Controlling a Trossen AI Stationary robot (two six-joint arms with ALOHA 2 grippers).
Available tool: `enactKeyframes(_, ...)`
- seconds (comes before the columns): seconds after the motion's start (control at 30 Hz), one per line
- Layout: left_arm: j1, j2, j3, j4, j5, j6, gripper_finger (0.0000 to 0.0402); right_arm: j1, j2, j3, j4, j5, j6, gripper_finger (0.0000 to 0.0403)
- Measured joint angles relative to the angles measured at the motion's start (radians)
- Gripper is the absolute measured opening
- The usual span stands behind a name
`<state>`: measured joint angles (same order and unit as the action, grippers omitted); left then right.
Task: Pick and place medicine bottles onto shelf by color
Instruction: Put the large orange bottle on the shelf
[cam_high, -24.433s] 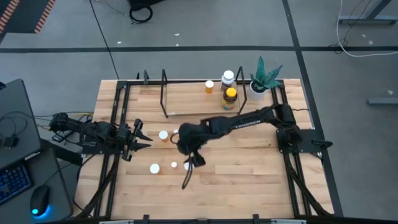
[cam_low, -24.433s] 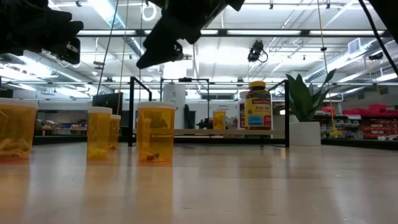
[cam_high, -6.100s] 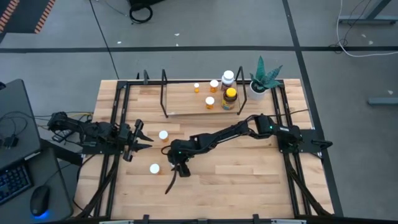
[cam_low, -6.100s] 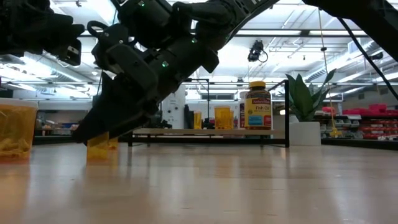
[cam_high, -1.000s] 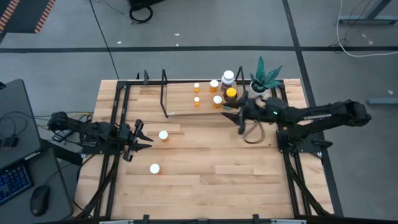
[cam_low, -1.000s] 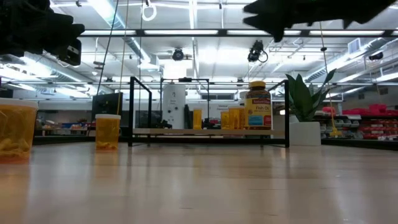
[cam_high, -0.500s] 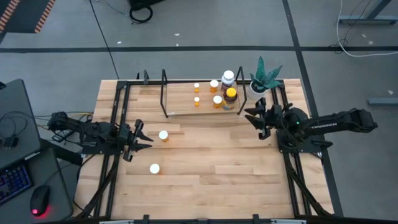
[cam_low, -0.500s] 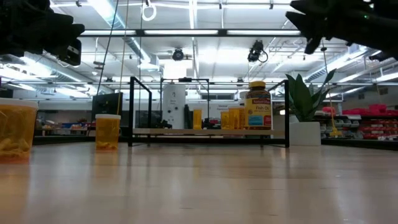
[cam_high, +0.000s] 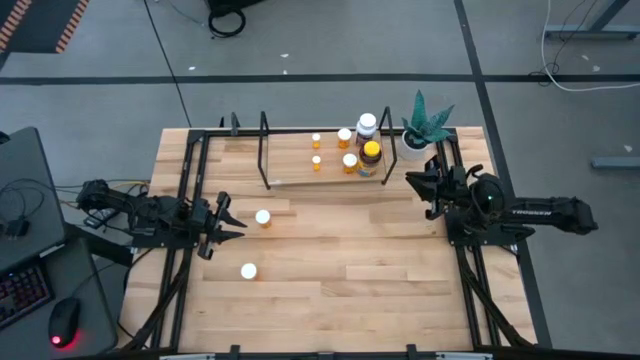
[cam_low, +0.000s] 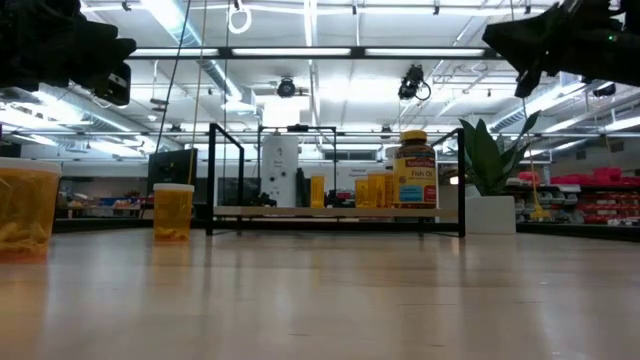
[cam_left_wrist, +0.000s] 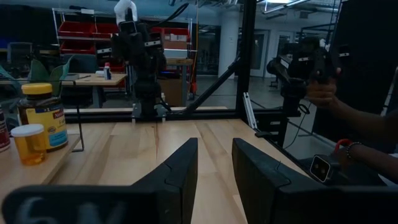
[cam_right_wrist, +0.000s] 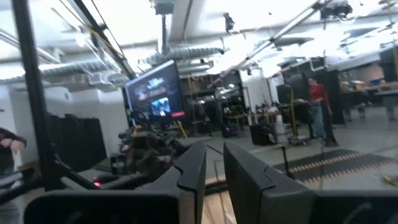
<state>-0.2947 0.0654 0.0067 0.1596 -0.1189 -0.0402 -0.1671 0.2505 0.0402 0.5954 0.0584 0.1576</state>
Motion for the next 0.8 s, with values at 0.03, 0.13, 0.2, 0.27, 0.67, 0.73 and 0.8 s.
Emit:
enactKeyframes(0.03,0.0,0.0,0.0,0.0,0.0,0.0,0.0107,-0.004,-0.02,0.0,-0.031,0.007,0.0,0.0064)
enactKeyframes(0.13,0.0,0.0,0.0,0.0,0.0,0.0,0.0107,-0.011,-0.071,0.0,-0.116,0.018,-0.001,0.0062)
enactKeyframes(0.2,0.0,0.0,0.0,0.0,0.0,0.0,0.0107,-0.012,-0.097,0.0,-0.165,0.019,-0.001,0.0062)
enactKeyframes(0.27,0.0,0.0,0.0,0.0,0.0,0.0,0.0107,-0.012,-0.121,0.0,-0.187,0.023,-0.003,0.0062)
enactKeyframes(0.67,0.0,0.0,0.0,0.0,0.0,0.0,0.0107,-0.011,-0.162,-0.034,-0.198,-0.015,-0.052,0.0061)
enactKeyframes(0.73,0.0,0.0,0.0,0.0,0.0,0.0,0.0107,-0.01,-0.161,-0.034,-0.212,-0.057,-0.052,0.0061)
enactKeyframes(0.8,0.0,0.0,0.0,0.0,0.0,0.0,0.0107,-0.002,-0.162,-0.034,-0.216,-0.114,-0.042,0.006)
